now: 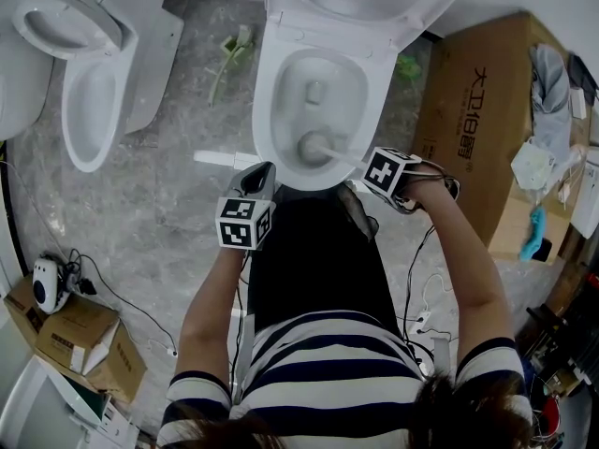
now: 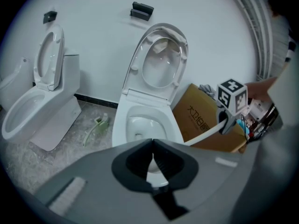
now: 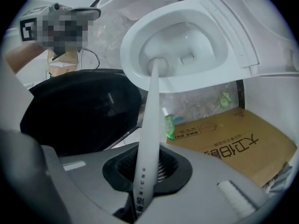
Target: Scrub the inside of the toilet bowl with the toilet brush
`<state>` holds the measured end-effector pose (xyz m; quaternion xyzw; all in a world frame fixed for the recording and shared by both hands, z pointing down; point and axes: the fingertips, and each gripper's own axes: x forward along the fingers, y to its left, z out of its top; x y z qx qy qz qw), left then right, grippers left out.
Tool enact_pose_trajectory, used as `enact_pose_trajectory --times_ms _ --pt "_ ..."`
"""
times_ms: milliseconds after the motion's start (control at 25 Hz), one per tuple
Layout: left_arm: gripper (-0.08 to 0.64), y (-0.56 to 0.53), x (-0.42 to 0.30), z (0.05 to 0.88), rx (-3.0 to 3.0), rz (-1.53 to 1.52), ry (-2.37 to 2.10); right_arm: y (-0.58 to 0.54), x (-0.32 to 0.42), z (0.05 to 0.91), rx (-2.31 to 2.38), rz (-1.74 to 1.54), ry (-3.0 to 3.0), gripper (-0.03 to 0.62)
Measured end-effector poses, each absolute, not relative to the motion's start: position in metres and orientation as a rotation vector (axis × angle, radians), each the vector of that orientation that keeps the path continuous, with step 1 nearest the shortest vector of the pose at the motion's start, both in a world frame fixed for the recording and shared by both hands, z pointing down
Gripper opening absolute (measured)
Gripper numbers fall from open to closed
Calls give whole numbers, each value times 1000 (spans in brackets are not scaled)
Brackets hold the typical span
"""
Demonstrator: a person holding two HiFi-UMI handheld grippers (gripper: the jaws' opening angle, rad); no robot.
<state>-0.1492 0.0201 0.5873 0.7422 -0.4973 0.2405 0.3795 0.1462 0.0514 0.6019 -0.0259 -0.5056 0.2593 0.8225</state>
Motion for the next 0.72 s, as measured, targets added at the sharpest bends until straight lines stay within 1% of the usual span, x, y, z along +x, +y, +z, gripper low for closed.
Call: enact_pose_trajectory --times_ms 720 --pt "0 13 -146 581 1894 634 -1268 50 92 623 -2 696 -1243 31"
